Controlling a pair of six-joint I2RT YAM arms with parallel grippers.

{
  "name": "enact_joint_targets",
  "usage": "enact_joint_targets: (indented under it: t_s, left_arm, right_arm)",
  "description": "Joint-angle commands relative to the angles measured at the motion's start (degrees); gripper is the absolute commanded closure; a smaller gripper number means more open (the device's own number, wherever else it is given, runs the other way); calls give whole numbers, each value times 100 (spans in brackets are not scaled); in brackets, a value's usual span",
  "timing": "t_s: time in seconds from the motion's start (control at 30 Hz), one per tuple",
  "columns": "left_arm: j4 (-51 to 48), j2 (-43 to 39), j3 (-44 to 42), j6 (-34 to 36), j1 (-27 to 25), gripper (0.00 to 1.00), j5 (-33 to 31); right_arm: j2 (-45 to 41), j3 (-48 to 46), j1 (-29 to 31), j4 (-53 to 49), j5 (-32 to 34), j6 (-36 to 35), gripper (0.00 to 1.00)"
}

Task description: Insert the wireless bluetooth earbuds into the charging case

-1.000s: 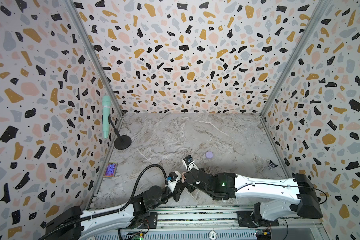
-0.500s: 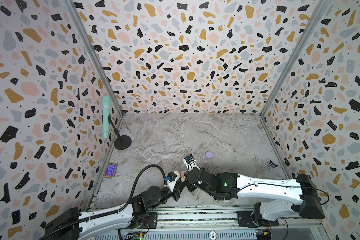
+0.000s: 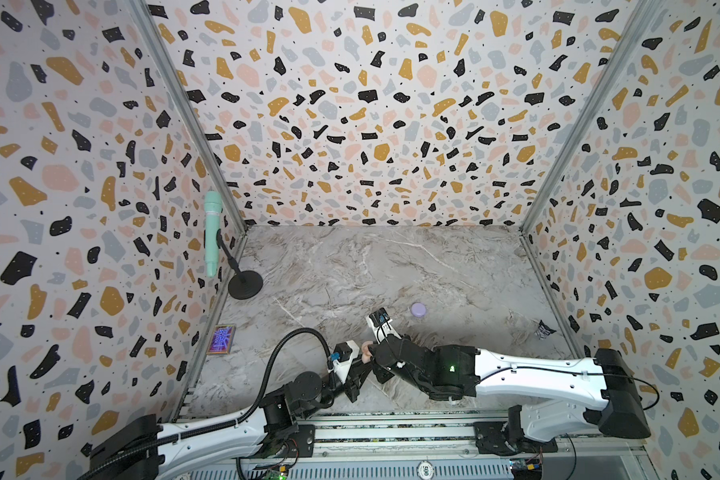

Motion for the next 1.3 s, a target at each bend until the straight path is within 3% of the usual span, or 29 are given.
enact_joint_targets:
  t_s: [0.0, 1.27]
  left_arm:
    - [660, -47, -234, -168, -8, 100, -118]
    - [708, -2, -257, -71, -13, 100, -36]
  right_arm:
    - [-138, -33, 25, -219, 9, 28, 85]
    - [-246, 5, -57, -74, -66, 122, 85]
